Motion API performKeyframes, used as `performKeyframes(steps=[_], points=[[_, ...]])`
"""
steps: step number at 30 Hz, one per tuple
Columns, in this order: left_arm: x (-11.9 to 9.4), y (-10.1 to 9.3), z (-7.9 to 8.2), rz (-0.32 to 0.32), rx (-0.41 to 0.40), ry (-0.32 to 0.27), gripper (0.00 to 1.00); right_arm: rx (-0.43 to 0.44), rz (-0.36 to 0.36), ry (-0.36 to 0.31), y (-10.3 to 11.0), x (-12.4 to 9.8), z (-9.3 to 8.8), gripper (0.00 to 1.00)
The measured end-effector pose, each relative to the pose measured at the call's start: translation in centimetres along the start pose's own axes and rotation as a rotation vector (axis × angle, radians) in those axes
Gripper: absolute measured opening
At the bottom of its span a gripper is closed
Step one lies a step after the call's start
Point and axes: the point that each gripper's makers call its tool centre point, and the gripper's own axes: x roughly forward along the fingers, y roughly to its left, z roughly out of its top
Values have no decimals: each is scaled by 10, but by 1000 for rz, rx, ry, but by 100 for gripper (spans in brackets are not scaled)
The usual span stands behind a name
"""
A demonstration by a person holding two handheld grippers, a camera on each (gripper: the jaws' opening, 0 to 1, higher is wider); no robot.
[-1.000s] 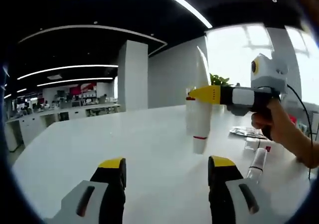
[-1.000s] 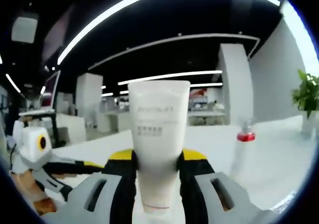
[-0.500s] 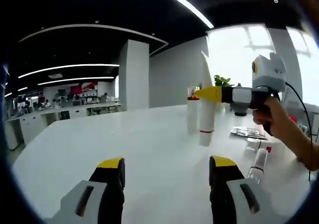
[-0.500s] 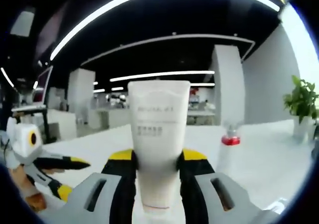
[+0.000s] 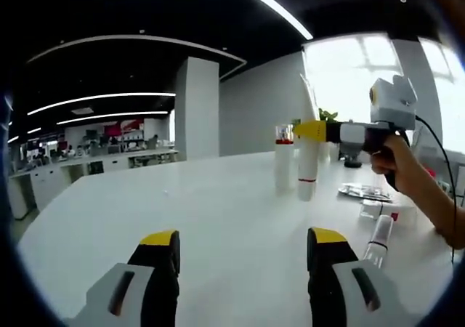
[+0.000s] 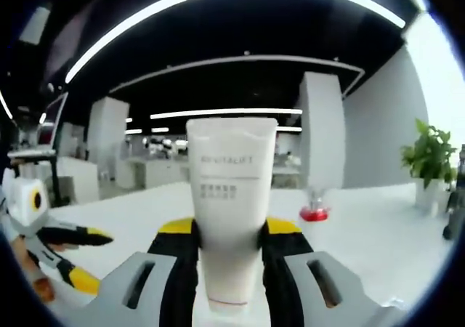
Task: Arrange the skincare products in the storage area until every visible bottle or jar stands upright without overlapping.
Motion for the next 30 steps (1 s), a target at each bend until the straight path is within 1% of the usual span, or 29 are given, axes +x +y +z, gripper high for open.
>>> performKeyframes(steps=[2,5,13,17,22,24,26,27,30], points=[[0,0,0,1,-1,1,73,11,-2,0,-3,1,-2,31],[-1,1,0,3,-3,-1,73,45,10,19,-7,3,-6,31],[-6,1,4,-2,-16,-11,75,42,6,8,-21,1,-1,31],[-9,-2,7,-6,-10,-23,75,15,-1,18,-29,2,-6,31],[-13,-4,10,-1,11,-26,77,23,-14,32,-45,9,-13,31],[-17,-8,14,-21,12,-34,79,26,-18,29,-50,11,-14,31],[-22,-12,21,-34,6,-57,80,38,-26,27,-56,12,-15,31],[-23,-12,22,-34,6,-59,80,39,-27,26,-57,12,-15,31],[-20,-3,31,-42,4,-80,81,36,-31,24,-61,13,-15,31]])
